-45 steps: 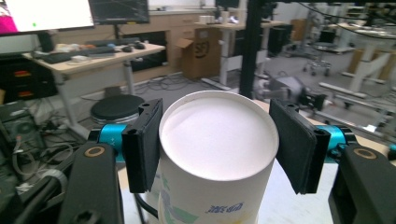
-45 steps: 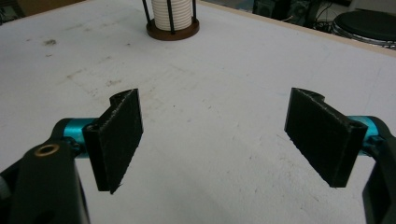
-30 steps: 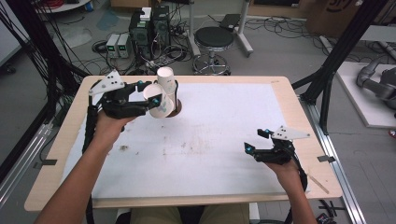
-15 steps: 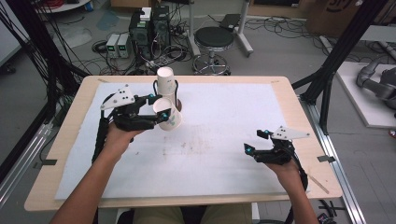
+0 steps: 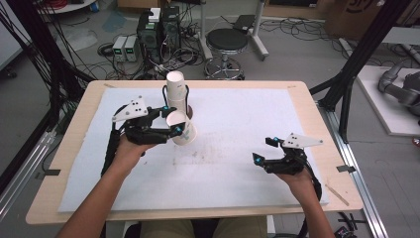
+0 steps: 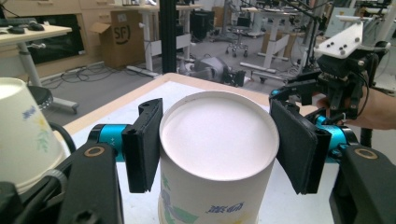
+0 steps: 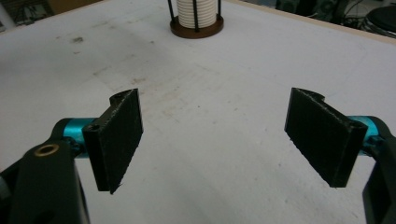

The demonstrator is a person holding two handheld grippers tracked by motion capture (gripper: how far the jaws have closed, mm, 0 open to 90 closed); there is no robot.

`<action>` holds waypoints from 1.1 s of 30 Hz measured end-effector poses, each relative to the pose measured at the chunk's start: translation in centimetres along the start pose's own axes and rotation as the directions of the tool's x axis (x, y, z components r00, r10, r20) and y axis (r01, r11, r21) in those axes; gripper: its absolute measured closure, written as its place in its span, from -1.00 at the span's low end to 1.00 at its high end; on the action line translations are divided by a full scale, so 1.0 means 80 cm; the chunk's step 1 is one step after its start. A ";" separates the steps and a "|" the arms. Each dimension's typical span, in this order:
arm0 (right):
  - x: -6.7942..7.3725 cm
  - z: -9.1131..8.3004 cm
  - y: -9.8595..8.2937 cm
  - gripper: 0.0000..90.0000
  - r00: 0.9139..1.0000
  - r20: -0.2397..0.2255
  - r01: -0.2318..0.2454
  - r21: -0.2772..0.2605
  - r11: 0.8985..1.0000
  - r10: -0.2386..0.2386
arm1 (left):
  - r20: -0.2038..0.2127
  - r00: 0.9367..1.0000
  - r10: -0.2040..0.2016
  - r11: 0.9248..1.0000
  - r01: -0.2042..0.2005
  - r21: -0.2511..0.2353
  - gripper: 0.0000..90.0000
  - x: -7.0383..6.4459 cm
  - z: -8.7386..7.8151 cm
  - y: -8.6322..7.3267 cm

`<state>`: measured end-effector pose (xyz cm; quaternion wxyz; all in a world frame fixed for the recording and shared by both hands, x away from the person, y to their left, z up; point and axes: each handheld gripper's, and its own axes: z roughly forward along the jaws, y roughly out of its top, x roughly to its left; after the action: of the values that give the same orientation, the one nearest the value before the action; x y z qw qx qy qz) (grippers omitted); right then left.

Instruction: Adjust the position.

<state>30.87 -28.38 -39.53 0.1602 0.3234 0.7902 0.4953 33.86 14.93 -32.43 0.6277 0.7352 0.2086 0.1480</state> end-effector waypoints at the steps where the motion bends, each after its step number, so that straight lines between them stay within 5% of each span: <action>1: 0.001 0.002 0.002 -0.57 1.000 -0.012 -0.001 -0.001 1.000 0.001 | 0.004 1.000 0.001 1.000 -0.001 0.004 -0.17 -0.001 0.002 -0.002; 13: 0.024 0.022 0.022 -0.57 0.987 -0.153 0.048 -0.037 0.998 -0.053 | 0.058 0.998 0.012 1.000 -0.014 0.027 -0.17 -0.016 0.016 -0.011; 24: 0.043 0.040 0.032 -0.57 0.956 -0.276 0.092 -0.047 0.995 -0.101 | 0.137 0.990 0.027 0.998 -0.034 0.047 -0.17 -0.032 0.034 -0.012; 33: 0.054 0.055 0.037 -0.57 0.936 -0.327 0.124 -0.042 0.991 -0.131 | 0.186 0.982 0.038 0.996 -0.052 0.070 -0.17 -0.046 0.051 -0.014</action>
<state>31.26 -21.63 -38.59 0.0612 0.1825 0.8199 0.5391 32.49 9.78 -34.08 0.6129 0.7732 0.1383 0.0855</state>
